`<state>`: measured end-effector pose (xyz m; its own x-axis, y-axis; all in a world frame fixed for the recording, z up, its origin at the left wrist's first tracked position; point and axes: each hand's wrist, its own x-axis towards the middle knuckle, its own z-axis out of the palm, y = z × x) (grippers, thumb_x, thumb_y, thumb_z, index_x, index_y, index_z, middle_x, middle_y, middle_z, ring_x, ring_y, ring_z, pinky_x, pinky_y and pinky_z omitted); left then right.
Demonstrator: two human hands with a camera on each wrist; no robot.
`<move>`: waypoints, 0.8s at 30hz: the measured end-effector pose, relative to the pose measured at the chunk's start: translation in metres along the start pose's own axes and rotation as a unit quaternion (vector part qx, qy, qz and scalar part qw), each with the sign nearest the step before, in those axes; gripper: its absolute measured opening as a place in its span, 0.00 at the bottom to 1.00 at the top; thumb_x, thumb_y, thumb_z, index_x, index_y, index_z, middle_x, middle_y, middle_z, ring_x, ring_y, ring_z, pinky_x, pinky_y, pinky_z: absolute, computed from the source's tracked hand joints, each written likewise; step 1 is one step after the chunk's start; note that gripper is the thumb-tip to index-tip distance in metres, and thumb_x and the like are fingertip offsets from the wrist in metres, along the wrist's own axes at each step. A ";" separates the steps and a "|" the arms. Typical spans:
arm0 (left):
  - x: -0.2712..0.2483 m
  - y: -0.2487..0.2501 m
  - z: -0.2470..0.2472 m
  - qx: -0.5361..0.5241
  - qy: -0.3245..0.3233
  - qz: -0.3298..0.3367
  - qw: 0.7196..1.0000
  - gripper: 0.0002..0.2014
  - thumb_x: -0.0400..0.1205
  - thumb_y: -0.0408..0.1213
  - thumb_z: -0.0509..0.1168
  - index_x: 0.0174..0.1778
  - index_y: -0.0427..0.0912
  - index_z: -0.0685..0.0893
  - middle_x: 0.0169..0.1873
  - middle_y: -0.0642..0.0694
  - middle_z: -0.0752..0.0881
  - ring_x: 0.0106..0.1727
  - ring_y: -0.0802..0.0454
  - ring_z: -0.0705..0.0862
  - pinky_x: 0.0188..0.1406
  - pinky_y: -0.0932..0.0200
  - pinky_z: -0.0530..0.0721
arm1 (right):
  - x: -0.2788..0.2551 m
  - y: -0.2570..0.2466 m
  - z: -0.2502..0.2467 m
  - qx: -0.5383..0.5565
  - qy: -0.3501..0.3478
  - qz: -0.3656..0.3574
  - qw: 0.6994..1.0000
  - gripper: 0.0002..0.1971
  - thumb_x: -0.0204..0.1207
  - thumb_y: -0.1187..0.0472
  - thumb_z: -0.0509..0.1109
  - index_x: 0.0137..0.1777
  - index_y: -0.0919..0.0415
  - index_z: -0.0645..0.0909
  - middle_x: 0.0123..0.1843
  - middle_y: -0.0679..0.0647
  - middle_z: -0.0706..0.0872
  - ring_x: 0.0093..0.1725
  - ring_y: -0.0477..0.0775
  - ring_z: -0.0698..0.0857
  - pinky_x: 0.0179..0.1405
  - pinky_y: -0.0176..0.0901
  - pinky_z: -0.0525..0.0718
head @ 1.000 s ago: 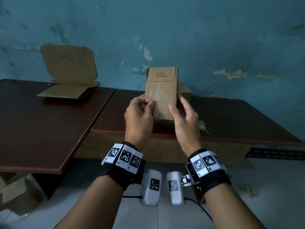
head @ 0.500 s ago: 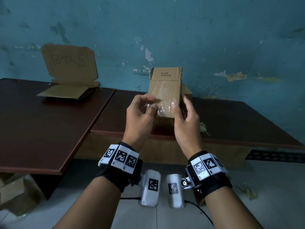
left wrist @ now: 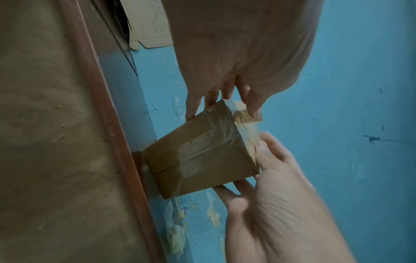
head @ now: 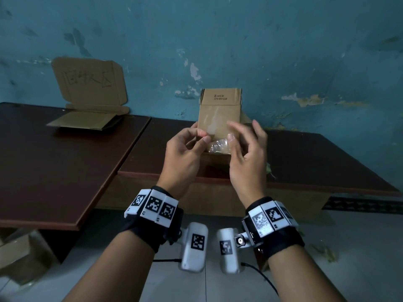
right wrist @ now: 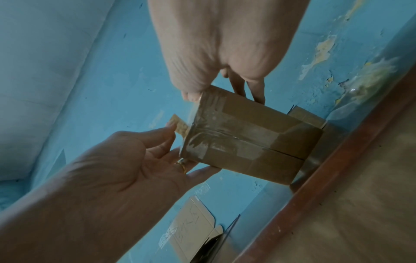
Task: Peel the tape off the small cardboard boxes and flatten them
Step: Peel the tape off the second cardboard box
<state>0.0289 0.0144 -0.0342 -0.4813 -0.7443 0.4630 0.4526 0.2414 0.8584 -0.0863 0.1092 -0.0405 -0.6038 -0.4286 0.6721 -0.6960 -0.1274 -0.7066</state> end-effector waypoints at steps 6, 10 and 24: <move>-0.001 0.003 -0.004 -0.047 -0.034 -0.014 0.998 0.01 0.90 0.26 0.68 0.53 0.34 0.84 0.45 0.33 0.87 0.48 0.43 0.88 0.52 0.52 0.91 | 0.003 -0.004 -0.010 0.092 -0.034 0.032 0.995 0.10 0.83 0.56 0.71 0.57 0.50 0.92 0.76 0.53 0.79 0.77 0.48 0.81 0.77 0.54 0.82; 0.001 0.001 -0.007 -0.054 -0.028 -0.018 0.998 0.03 0.90 0.27 0.68 0.53 0.38 0.83 0.50 0.32 0.87 0.51 0.37 0.85 0.59 0.37 0.86 | 0.003 -0.007 -0.014 0.127 -0.069 0.041 0.989 0.08 0.75 0.49 0.75 0.49 0.48 0.93 0.76 0.52 0.80 0.77 0.55 0.83 0.77 0.66 0.83; 0.002 -0.008 -0.004 0.031 -0.087 -0.004 0.996 0.19 0.83 0.23 0.76 0.70 0.36 0.87 0.81 0.49 0.81 0.80 0.56 0.82 0.82 0.48 0.81 | 0.012 0.001 -0.018 0.139 -0.081 0.015 0.987 0.03 0.84 0.57 0.76 0.50 0.49 0.90 0.58 0.56 0.91 0.65 0.55 0.88 0.71 0.60 0.85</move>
<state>0.0274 0.0085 -0.0412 -0.6097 -0.6289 0.4825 0.4037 0.2774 0.8718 -0.1009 0.1200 -0.0295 -0.5365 -0.5700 0.6223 -0.5316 -0.3445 -0.7738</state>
